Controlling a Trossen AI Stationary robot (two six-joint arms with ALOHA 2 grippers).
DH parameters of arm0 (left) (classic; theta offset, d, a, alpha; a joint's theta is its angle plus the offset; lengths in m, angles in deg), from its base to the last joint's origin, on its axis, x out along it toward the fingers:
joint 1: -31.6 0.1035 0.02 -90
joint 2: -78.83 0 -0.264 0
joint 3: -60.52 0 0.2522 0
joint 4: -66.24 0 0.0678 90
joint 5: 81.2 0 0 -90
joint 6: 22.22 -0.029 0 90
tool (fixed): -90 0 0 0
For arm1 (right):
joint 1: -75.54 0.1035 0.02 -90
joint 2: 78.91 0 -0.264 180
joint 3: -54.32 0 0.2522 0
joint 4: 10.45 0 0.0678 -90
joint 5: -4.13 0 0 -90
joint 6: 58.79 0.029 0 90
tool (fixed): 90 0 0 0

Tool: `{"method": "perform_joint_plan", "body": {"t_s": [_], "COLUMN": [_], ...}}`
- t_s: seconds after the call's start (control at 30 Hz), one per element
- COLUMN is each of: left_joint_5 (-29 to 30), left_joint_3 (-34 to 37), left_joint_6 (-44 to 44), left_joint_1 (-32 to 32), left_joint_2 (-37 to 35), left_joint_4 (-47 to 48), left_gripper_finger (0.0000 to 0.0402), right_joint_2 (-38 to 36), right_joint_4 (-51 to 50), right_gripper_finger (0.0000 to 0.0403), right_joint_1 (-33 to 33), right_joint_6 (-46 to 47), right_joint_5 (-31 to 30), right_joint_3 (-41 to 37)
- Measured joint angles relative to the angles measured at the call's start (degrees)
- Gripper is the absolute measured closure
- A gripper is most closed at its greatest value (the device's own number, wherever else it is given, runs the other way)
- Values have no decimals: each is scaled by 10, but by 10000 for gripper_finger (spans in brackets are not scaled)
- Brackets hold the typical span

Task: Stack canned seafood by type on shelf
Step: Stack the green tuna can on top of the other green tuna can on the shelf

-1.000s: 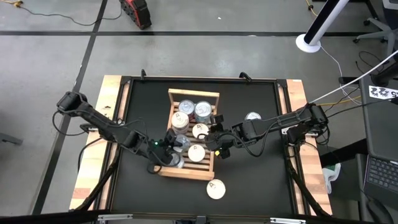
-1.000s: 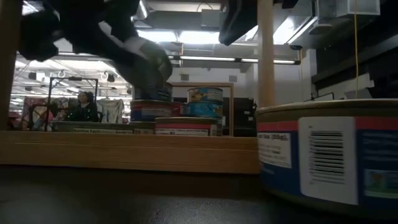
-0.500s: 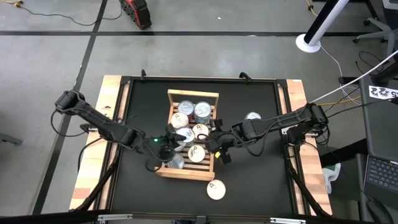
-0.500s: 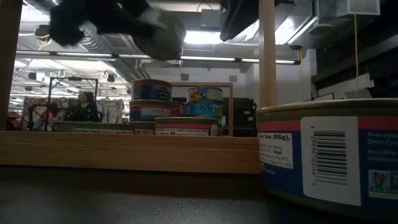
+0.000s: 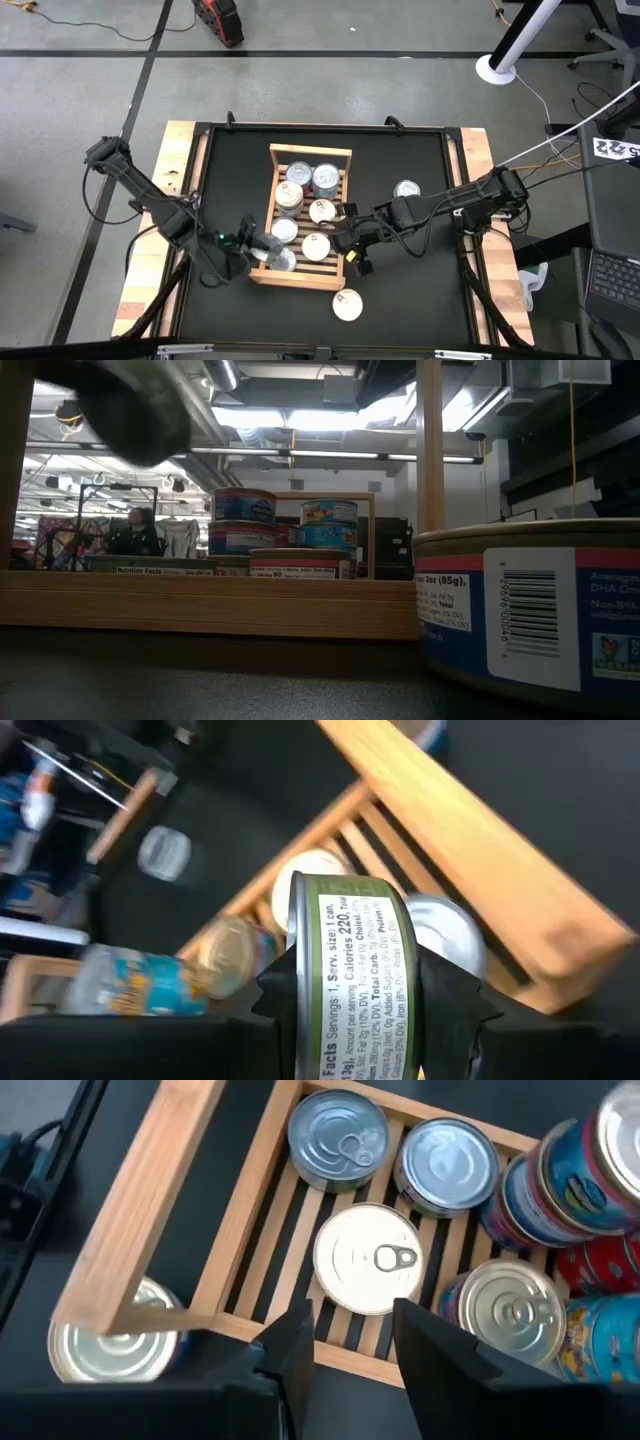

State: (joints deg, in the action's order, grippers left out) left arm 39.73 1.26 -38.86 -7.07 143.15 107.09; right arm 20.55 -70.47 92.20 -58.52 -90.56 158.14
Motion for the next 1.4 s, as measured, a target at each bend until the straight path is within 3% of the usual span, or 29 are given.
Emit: {"method": "perform_joint_plan", "body": {"t_s": [0.3,0.53,1.07,1.4], "left_joint_5": [1,5,1,5], "left_joint_3": [47,86,101,106], "left_joint_6": [21,-47,-187,-259], "left_joint_1": [-28,-20,37,66], "left_joint_2": [57,97,224,234], "left_joint_4": [-29,-142,-339,-428], "left_gripper_finger": [271,271,271,271], "right_joint_2": [0,0,0,0], "right_joint_4": [42,59,59,58], "right_gripper_finger": [265,265,265,265], "right_joint_1": [-1,-2,-2,-2], "right_joint_6": [23,-10,-23,-40], "right_joint_5": [-13,-13,-13,-13], "right_joint_3": [0,0,0,0]}}
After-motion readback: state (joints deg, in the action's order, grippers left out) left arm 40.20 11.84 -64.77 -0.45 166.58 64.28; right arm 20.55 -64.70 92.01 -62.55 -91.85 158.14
